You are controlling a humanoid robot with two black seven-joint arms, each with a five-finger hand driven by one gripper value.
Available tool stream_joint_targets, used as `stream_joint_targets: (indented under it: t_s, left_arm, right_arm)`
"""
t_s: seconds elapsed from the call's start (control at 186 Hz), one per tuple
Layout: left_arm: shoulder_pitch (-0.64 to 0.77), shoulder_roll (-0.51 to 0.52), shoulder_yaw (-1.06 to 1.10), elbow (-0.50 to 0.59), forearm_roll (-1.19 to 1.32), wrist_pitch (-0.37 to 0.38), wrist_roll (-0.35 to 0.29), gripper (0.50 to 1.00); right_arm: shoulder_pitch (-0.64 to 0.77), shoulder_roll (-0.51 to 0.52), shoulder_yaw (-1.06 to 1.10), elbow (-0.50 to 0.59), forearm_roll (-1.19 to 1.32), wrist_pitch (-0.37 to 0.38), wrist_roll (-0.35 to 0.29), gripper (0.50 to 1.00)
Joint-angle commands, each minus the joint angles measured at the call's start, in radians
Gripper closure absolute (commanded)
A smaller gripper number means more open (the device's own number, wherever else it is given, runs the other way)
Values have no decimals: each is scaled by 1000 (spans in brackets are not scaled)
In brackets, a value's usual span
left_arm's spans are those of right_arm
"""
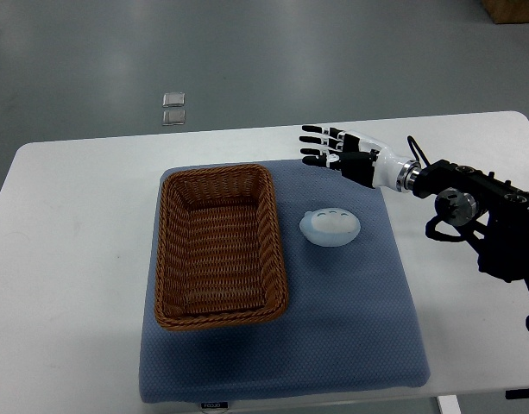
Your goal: Place blue toy in brown basket
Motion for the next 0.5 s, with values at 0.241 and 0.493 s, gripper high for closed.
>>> stream_joint_targets:
  t_s: [0.241,0.493]
  left_arm:
    - [-2,0,-1,6,-2,0,0,500]
    - [-2,0,0,3,0,0,0,500]
  right_arm:
    - [10,-4,-1,-2,-6,-3,-1,587]
    - [13,-10,-20,-2,-12,-17,-5,587]
